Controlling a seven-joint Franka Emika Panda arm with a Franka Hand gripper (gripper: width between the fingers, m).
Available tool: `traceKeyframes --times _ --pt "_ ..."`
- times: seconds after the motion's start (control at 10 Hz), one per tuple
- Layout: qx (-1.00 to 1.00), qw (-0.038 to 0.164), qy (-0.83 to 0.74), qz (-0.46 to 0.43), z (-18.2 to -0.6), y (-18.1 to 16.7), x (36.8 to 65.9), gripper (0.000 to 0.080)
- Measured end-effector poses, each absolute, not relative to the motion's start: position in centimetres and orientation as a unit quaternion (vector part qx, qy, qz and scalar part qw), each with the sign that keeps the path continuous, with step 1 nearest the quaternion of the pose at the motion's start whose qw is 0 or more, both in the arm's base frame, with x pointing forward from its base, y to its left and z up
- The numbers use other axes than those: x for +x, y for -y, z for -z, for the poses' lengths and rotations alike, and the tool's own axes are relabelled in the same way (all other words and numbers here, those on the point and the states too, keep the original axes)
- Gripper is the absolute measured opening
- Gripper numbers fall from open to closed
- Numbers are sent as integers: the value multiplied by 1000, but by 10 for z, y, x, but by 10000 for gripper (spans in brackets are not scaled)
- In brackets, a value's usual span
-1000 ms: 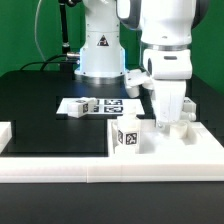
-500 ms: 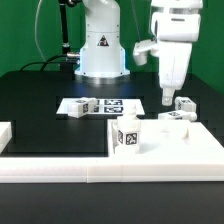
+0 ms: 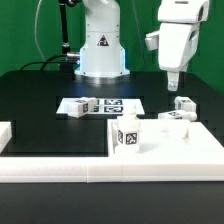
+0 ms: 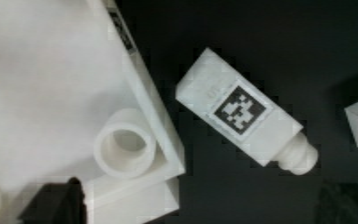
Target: Assemble one leg
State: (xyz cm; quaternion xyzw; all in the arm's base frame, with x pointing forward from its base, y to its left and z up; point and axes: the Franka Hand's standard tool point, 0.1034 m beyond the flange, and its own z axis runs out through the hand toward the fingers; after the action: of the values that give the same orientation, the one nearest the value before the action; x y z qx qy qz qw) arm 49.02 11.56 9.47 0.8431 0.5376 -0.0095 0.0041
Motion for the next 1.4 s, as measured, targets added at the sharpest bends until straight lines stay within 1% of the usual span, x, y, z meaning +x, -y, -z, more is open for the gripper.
traceKeyframes --times 0.3,0.4,0.6,0.7,1.1,1.2,1.3,1.4 --pt "893 4 -449 8 -94 -116 490 649" --pt "920 5 -391 -10 -95 -118 484 649" --pt "975 -3 -219 -20 -86 -130 455 649" --pt "987 -14 -159 -20 -79 -135 445 649" --pt "998 -30 -52 -14 -79 -139 445 649" --pt "999 -30 -34 -12 -77 -142 442 649" --pt "1000 -29 -4 0 -67 -153 429 649" --pt "1000 -29 -6 11 -58 -159 422 649"
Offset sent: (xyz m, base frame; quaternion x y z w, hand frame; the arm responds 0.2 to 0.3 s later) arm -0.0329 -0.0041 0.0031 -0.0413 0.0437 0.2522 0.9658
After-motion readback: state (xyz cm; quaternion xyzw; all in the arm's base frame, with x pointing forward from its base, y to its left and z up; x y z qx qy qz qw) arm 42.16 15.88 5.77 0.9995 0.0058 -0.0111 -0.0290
